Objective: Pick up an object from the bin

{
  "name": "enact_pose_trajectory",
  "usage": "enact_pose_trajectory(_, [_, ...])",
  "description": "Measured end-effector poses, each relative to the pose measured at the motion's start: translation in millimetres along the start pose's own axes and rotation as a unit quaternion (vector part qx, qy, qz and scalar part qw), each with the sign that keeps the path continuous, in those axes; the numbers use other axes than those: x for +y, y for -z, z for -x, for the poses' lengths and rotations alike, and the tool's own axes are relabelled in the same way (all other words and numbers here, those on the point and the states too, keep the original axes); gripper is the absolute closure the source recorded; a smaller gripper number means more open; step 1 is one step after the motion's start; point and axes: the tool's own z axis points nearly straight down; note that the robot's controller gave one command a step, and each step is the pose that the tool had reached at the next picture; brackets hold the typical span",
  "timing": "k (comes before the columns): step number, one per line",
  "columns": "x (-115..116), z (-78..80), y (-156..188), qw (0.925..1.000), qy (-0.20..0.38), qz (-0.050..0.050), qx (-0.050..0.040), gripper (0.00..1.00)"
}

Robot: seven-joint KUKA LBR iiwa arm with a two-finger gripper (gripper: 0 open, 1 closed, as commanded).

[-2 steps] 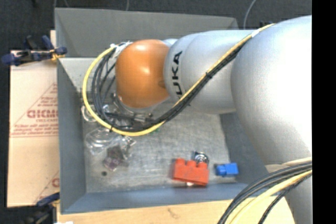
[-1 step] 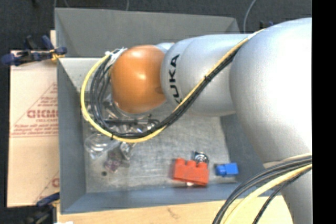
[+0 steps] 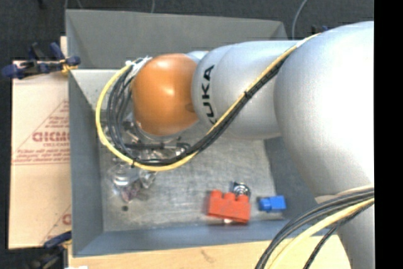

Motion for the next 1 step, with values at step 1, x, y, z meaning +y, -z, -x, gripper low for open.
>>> enact_pose_trajectory(1, [10.6, 0.9, 102.3, 0.9999, 0.012, 0.0, 0.0077, 1.0])
